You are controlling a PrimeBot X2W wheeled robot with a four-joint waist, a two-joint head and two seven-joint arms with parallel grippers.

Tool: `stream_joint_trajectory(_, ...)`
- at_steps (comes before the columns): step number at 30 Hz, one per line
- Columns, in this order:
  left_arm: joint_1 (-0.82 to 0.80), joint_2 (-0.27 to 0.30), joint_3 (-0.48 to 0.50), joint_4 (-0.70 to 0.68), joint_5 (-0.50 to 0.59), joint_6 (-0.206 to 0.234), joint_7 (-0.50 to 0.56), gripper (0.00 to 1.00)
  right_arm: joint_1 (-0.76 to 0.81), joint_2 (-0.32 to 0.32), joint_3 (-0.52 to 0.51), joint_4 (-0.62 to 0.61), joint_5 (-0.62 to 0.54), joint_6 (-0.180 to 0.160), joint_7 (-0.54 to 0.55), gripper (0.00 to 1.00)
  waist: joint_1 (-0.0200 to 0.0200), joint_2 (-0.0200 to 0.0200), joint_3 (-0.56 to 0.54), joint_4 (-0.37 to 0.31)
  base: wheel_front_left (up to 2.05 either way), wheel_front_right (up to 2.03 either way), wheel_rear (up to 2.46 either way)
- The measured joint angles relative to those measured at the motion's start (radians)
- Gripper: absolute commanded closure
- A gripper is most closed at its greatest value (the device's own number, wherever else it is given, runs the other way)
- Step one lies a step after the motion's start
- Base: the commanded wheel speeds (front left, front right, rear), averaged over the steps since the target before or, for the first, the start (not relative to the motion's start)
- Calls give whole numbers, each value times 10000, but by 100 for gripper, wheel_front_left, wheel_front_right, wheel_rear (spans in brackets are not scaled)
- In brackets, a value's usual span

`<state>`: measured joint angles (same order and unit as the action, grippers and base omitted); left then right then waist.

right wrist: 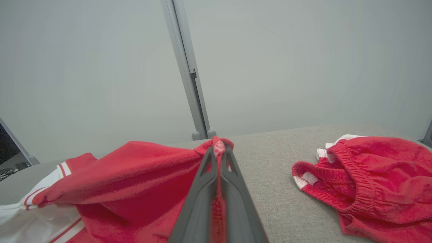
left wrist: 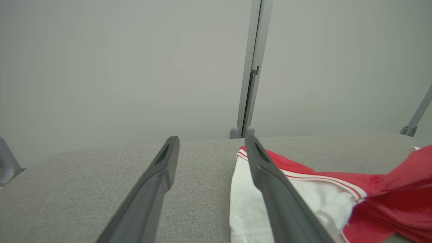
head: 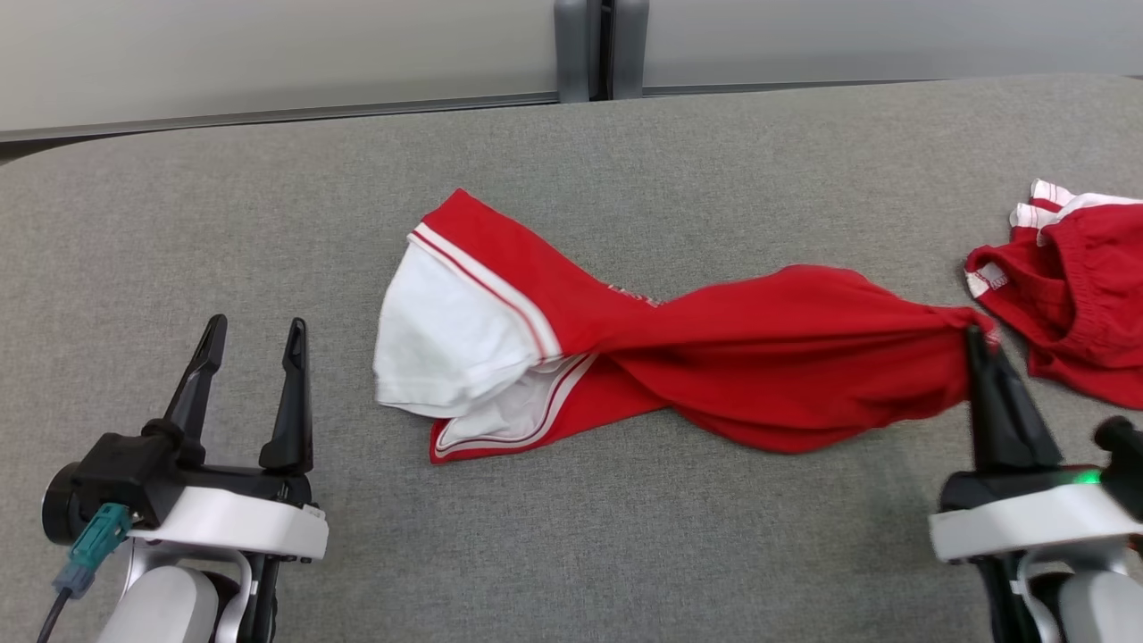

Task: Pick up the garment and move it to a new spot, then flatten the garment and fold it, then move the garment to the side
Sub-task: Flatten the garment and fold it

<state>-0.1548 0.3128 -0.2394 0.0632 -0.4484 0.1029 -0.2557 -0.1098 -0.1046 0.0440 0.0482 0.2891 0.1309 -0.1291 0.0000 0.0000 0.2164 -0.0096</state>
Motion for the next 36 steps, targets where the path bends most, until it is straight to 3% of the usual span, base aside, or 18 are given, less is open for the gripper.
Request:
stream_joint_trajectory(4, -139, -27, -8, 61, 10, -52, -4, 0, 243, 75, -1022, 543, 107, 0, 230, 100, 0, 0, 62, 19, 0, 0, 0)
stream_joint_trajectory(8, -180, -56, 2, 148, 13, -69, -17, 0, 328, 171, -1204, 1570, 326, 0, 502, 98, 0, 0, 147, 48, 0, 0, 0)
stream_joint_trajectory(9, -195, -67, 6, 171, 13, -102, -17, 0, 332, 217, -1187, 1783, 355, 0, 508, 60, 0, 0, 160, 58, 0, 0, 0)
stream_joint_trajectory(10, -219, -82, 4, 194, 13, -111, -19, 0, 329, 238, -1187, 2019, 378, 0, 591, 9, 0, 0, 171, 69, 0, 0, 0)
stream_joint_trajectory(11, -245, -94, 8, 224, 13, -117, -31, 0, 326, 272, -1198, 2178, 445, 0, 550, 0, 0, 0, 178, 76, 0, 0, 0)
stream_joint_trajectory(17, -295, -171, 63, 337, 38, -140, -44, 0, 131, 357, -1212, 2207, 556, 0, -138, 0, 0, 0, 69, 76, 0, 0, 0)
stream_joint_trajectory(23, -110, -196, 228, 362, 159, -88, -58, 0, 106, 173, -974, 972, 21, 0, -336, 0, 0, 0, -240, 75, 0, 0, 0)
stream_joint_trajectory(26, 188, -207, 307, 359, 194, 6, -59, 0, 270, 17, -495, 144, -405, 0, -69, 0, 0, 0, -554, 61, 0, 0, 0)
stream_joint_trajectory(36, 956, -201, 270, 286, 199, 127, -38, 0, 1088, 42, 314, -731, -523, 0, 767, 0, 0, 0, -1212, -41, 0, 0, 0)
